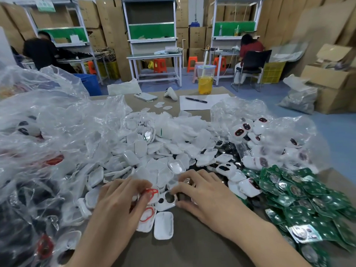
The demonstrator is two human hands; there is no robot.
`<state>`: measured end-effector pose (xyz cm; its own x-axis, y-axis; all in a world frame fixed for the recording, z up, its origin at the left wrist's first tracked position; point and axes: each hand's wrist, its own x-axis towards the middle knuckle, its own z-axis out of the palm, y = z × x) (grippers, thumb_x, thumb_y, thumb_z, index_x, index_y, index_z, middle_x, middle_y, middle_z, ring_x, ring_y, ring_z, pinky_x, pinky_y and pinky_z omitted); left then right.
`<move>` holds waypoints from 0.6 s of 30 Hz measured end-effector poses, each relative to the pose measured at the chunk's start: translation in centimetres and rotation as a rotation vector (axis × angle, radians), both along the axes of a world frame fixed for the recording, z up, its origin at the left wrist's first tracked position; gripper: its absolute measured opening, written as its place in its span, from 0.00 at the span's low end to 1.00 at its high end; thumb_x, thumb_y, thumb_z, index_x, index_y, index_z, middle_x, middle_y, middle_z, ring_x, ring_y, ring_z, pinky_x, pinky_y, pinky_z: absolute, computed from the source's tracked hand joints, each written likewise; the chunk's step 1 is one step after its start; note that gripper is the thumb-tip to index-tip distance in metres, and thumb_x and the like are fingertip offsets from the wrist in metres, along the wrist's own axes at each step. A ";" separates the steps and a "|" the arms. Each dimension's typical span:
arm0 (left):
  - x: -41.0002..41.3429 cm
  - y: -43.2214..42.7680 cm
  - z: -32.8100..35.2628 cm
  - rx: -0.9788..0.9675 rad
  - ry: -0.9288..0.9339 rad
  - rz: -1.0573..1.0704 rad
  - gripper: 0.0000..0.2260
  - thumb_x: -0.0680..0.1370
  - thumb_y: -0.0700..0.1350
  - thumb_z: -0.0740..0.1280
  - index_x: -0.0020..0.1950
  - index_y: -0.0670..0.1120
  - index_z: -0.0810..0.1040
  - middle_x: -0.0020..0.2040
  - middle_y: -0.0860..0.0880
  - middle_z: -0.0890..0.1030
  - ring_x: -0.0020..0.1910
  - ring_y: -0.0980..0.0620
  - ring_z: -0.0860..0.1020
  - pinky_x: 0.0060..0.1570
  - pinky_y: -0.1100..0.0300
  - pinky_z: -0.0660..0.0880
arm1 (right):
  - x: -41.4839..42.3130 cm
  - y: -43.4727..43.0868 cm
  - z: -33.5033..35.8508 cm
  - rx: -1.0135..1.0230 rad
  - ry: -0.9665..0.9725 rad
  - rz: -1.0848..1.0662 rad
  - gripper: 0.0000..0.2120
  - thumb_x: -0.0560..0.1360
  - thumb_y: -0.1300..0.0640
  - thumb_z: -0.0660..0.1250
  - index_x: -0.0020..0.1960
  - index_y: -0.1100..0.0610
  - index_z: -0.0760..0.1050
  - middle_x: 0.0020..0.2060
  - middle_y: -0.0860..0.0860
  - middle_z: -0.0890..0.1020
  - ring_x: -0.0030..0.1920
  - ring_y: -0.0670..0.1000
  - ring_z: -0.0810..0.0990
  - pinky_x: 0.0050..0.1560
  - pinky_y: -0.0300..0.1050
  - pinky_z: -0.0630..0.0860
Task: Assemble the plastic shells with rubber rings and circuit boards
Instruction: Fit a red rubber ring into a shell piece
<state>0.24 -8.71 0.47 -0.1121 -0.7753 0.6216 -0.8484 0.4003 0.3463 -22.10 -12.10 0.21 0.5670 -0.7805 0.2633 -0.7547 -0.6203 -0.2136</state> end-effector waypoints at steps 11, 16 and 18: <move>-2.8 -2.4 2.7 0.195 0.545 -0.106 0.07 0.77 0.54 0.64 0.50 0.65 0.80 0.48 0.64 0.82 0.48 0.63 0.80 0.46 0.75 0.71 | -0.6 0.2 0.2 0.088 -0.270 0.047 0.06 0.80 0.41 0.63 0.51 0.42 0.73 0.65 0.38 0.70 0.66 0.39 0.66 0.64 0.32 0.61; -4.1 -3.6 3.2 0.271 0.782 -0.194 0.07 0.77 0.56 0.66 0.47 0.59 0.84 0.39 0.57 0.84 0.39 0.60 0.81 0.41 0.71 0.75 | -1.1 -0.2 1.4 0.340 -0.800 -0.109 0.05 0.76 0.49 0.72 0.45 0.41 0.77 0.41 0.42 0.82 0.40 0.42 0.79 0.41 0.30 0.70; -4.6 -3.5 2.8 0.380 0.894 -0.260 0.09 0.76 0.56 0.67 0.48 0.54 0.85 0.40 0.50 0.84 0.39 0.55 0.82 0.43 0.64 0.79 | -1.3 -0.4 1.3 0.424 -0.887 -0.147 0.05 0.75 0.50 0.74 0.44 0.44 0.78 0.37 0.46 0.83 0.33 0.42 0.77 0.34 0.29 0.69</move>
